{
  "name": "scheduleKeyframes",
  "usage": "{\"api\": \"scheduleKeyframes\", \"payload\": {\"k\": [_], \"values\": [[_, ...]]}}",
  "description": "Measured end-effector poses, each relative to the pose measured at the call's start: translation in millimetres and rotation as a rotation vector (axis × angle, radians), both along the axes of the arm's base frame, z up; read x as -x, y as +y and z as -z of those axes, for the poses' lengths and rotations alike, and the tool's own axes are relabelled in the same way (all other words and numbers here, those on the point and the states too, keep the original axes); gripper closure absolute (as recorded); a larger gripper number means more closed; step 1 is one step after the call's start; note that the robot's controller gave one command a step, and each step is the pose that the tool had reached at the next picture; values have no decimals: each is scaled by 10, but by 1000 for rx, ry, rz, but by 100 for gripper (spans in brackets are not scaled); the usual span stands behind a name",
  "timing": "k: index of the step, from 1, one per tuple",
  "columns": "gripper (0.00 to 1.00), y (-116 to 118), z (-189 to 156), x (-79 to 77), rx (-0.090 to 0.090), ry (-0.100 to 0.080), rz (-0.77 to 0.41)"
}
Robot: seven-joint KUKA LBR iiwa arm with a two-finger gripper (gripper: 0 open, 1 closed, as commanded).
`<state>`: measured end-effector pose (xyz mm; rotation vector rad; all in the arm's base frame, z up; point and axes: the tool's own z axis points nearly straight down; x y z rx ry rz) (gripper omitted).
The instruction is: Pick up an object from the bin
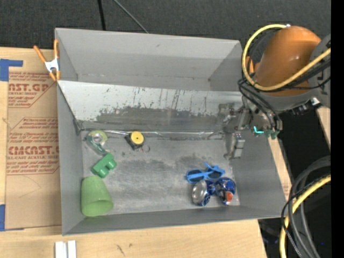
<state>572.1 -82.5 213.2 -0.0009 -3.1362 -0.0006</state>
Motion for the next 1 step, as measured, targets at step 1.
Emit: {"api": "scheduleKeyframes", "payload": {"k": [1], "values": [[0, 79, 1326, 446, -1, -4, -140]]}}
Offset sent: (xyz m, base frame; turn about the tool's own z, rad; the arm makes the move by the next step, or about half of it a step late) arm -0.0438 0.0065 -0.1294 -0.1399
